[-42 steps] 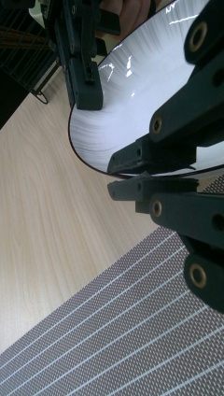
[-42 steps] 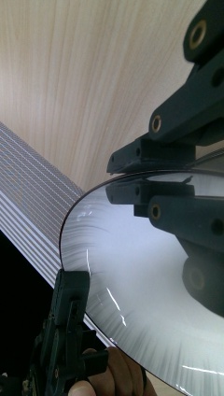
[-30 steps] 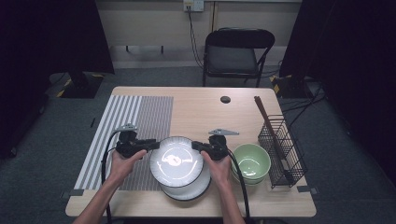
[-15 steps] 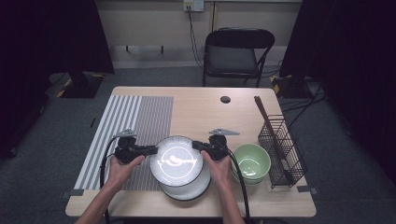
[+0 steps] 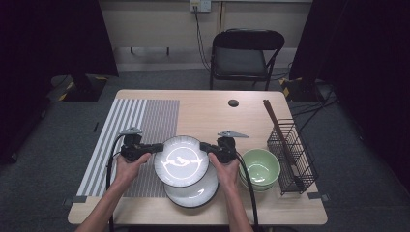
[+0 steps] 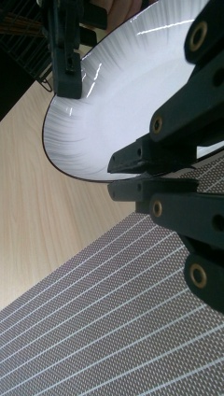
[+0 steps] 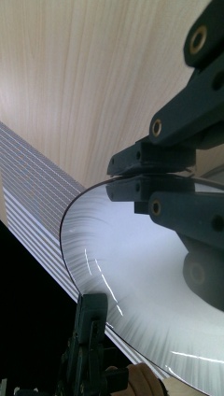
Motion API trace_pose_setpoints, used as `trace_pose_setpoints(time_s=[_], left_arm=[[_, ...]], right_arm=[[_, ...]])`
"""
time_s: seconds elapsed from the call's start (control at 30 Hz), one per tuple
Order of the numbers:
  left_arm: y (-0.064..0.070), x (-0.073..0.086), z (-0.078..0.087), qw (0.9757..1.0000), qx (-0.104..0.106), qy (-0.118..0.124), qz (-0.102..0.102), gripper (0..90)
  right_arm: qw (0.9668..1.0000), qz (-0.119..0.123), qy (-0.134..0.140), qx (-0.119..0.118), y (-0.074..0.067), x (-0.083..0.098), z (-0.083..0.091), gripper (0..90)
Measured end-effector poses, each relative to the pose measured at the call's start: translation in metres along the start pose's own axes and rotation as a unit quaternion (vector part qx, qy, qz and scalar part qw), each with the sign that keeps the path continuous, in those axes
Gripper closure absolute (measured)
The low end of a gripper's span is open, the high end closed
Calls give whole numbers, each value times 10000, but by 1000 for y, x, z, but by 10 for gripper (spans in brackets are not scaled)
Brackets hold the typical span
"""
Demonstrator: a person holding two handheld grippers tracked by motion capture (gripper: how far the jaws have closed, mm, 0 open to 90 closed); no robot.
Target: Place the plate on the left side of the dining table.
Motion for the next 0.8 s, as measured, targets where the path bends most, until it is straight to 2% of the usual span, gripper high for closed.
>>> trace_pose_setpoints(time_s=[0.13, 0.23, 0.27, 0.47, 0.67, 0.7, 0.8], left_arm=[[1, -5, -1, 9999, -67, -24, -123, 858], [1, -6, -2, 9999, -48, -19, -86, 855], [-1, -5, -2, 10000, 34, 6, 28, 852], [0, -4, 4, 10000, 33, 27, 85, 792], [5, 3, 20, 9999, 63, 62, 55, 737], [7, 8, 23, 10000, -3, -17, 15, 719], [7, 15, 24, 9999, -19, -122, -29, 691]], right_arm=[[10000, 5, -22, 41, 2, 1, -1, 863], [10000, -34, -57, 67, 2, 2, -1, 861], [9999, -45, -59, 74, 2, 2, -2, 860], [9999, -54, -77, 90, 3, 3, -3, 861], [9999, -41, -80, 86, 3, 4, -3, 861], [9999, -38, -73, 84, 3, 4, -2, 861], [9999, -30, -67, 92, 3, 4, -2, 861]])
Point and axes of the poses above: each handheld gripper's, and its own axes: z roughly backward along the jaws, x roughly out of its underside, y roughly to its right, the point moved 1 cm from there along -z, roughly forward along the jaws
